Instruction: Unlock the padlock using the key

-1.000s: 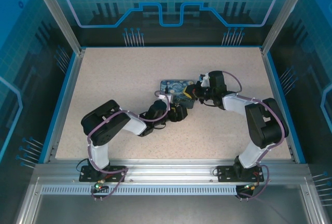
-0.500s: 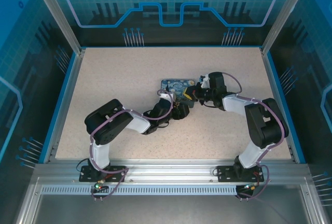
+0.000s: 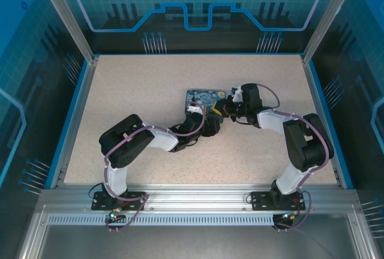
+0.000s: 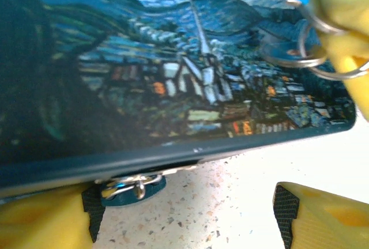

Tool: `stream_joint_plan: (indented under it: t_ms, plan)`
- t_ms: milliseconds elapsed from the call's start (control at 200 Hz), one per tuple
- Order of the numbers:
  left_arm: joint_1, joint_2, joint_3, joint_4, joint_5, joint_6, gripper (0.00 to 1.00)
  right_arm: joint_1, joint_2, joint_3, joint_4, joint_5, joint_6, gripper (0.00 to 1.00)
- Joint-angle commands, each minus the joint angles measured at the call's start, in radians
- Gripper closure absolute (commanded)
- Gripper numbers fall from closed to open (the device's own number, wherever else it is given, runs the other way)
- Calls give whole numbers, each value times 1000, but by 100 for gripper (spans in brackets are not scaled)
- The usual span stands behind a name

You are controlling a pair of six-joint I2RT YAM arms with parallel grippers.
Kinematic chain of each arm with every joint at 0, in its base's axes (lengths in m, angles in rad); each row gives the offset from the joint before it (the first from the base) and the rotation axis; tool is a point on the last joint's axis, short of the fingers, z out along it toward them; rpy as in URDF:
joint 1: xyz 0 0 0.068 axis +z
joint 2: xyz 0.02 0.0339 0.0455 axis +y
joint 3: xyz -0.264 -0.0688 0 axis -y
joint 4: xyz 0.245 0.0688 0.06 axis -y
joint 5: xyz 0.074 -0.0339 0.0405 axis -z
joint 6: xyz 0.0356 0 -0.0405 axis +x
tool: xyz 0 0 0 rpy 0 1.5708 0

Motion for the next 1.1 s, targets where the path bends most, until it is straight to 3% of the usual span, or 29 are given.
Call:
stream_joint_plan:
  t_ms: [0,215,550,835,990,1095]
  plan:
    - [6,25,-34,134,150,2,22,9,10,-9,-5,14,-18,100]
    - [41,26,-105,395,216,-144,22,9,16,-9,-6,14,-16,100]
    - [55,84,-107,432,197,-220,24,9,11,-17,-5,15,-16,100]
    - [47,100,-85,354,174,-177,25,8,14,-20,-5,15,-18,100]
    - [13,70,-9,117,89,-111,26,8,17,-24,-4,15,-17,100]
    - [-3,63,21,61,70,-90,26,8,19,-26,-4,15,-16,100]
